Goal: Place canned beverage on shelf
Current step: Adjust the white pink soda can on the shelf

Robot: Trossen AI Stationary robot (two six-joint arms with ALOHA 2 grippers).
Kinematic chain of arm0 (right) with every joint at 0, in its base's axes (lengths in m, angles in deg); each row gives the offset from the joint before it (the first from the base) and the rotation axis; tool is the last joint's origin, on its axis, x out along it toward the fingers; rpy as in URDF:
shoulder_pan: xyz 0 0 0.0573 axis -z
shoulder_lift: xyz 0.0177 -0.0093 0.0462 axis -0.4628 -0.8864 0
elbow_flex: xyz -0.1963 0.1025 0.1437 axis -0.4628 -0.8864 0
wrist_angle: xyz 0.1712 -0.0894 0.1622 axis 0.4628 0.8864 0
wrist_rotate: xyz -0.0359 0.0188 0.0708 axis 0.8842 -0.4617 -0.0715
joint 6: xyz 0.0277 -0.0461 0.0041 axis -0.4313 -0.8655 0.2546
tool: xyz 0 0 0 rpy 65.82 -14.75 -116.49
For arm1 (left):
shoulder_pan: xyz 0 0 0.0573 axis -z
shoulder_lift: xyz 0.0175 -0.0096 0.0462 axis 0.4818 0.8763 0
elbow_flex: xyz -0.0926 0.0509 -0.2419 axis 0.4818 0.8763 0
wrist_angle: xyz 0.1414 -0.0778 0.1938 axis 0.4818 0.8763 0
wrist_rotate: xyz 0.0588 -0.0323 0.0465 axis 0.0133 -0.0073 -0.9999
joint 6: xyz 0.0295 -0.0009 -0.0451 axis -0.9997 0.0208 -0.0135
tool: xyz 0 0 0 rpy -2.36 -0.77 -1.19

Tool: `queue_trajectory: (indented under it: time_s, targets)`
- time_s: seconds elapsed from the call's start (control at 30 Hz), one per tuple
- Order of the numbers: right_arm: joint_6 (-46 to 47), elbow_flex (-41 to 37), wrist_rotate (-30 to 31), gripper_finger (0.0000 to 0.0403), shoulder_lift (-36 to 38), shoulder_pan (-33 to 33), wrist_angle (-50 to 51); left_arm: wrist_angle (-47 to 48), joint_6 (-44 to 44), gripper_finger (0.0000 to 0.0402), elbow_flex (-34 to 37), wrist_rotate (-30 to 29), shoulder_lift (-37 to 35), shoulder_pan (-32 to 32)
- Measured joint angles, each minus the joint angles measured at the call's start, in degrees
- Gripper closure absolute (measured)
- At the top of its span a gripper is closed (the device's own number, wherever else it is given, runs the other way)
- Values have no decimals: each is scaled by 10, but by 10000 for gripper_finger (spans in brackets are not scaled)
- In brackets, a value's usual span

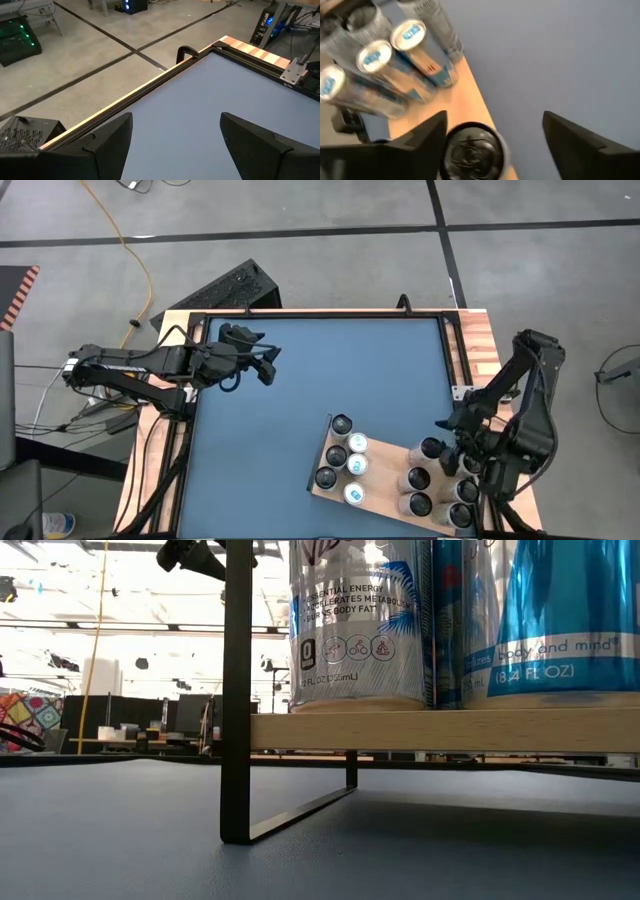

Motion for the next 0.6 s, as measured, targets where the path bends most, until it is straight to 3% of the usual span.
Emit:
queue_trajectory:
  time_s: [0.1, 0.27, 0.43, 0.6]
  targets:
    - [-65, 0, -28, 145, 22, 23, 0, -4, 15, 116, 0, 14, 1, 0]
    - [-188, 30, -29, 268, 54, 59, 0, -66, 33, 118, 0, 115, 1, 0]
    - [-331, 102, -30, 384, 63, 95, -2, -97, 33, 154, 0, 149, 1, 0]
    - [-481, 162, -81, 389, 45, 161, -5, -96, 32, 208, 0, 153, 1, 0]
